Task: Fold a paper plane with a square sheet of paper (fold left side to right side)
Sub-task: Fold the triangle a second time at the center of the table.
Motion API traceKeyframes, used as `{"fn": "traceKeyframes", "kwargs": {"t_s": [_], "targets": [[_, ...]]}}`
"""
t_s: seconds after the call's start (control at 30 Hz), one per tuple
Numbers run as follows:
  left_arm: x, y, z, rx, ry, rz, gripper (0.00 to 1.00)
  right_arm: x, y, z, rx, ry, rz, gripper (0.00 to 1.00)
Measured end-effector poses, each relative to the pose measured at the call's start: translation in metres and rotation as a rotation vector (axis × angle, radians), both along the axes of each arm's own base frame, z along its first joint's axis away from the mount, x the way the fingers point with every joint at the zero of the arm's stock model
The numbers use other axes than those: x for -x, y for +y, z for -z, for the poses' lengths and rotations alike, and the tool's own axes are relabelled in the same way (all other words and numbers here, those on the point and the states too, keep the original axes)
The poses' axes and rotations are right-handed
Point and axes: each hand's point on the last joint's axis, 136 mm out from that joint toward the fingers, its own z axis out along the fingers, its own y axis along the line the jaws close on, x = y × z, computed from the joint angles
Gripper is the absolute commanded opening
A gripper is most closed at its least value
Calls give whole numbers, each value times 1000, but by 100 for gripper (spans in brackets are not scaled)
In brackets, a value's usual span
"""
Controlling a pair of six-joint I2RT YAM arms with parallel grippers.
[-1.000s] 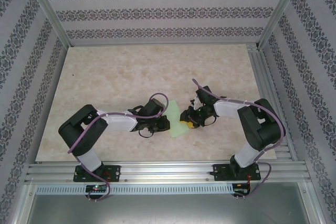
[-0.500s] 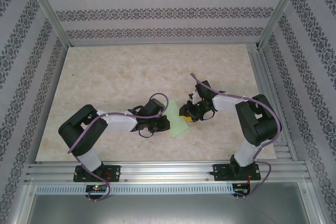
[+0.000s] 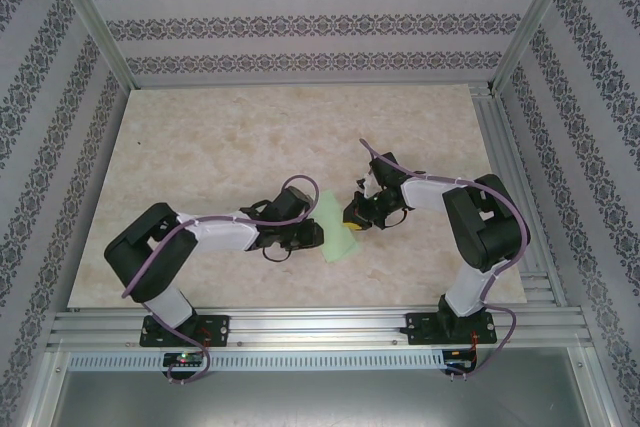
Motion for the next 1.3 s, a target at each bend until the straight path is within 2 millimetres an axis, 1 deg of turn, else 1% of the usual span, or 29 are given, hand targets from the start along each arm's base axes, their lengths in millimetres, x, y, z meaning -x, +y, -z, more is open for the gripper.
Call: {"fn": "traceKeyframes", "kwargs": {"t_s": [0.03, 0.07, 0.1, 0.17, 0.3, 0.37, 0.4, 0.47, 0.63, 0.77, 0.87, 1.0, 1.07, 1.2, 1.23, 1.3], "targets": [[-1, 1, -7, 1, -14, 2, 47, 0, 0, 0, -3, -4, 4, 0], [-3, 3, -18, 8, -35, 3, 53, 0, 0, -2, -7, -5, 14, 0], [-6, 4, -27, 16, -52, -2, 57, 1, -1, -3, -10, -9, 21, 0], [-15, 12, -57, 40, -113, -21, 62, 0, -1, -9, -20, -26, 49, 0], [-38, 33, -116, 62, -263, -74, 66, -5, -2, -25, -43, -74, 127, 0], [-43, 40, -133, 50, -323, -72, 66, -9, 0, -33, -51, -98, 164, 0], [-43, 42, -138, 43, -344, -61, 66, -10, 2, -37, -54, -109, 177, 0], [-41, 45, -140, 24, -370, -35, 66, -12, 7, -45, -62, -132, 197, 0], [-30, 56, -131, -14, -382, -2, 66, -13, 11, -63, -74, -171, 235, 0], [-25, 64, -131, -30, -387, -6, 67, -7, 1, -79, -47, -195, 245, 0], [-25, 65, -133, -34, -397, -11, 67, -2, -6, -95, -29, -225, 231, 0], [-24, 69, -130, -55, -395, -10, 67, 3, -21, -115, -18, -264, 232, 0], [-24, 70, -129, -61, -394, -10, 67, 3, -27, -120, 2, -276, 231, 0], [-24, 70, -129, -64, -397, -11, 67, -1, -28, -126, 25, -292, 218, 1], [-24, 70, -129, -64, -397, -11, 67, -3, -27, -125, 24, -292, 217, 1], [-24, 70, -129, -63, -397, -11, 67, -6, -23, -117, 29, -280, 212, 1]]}}
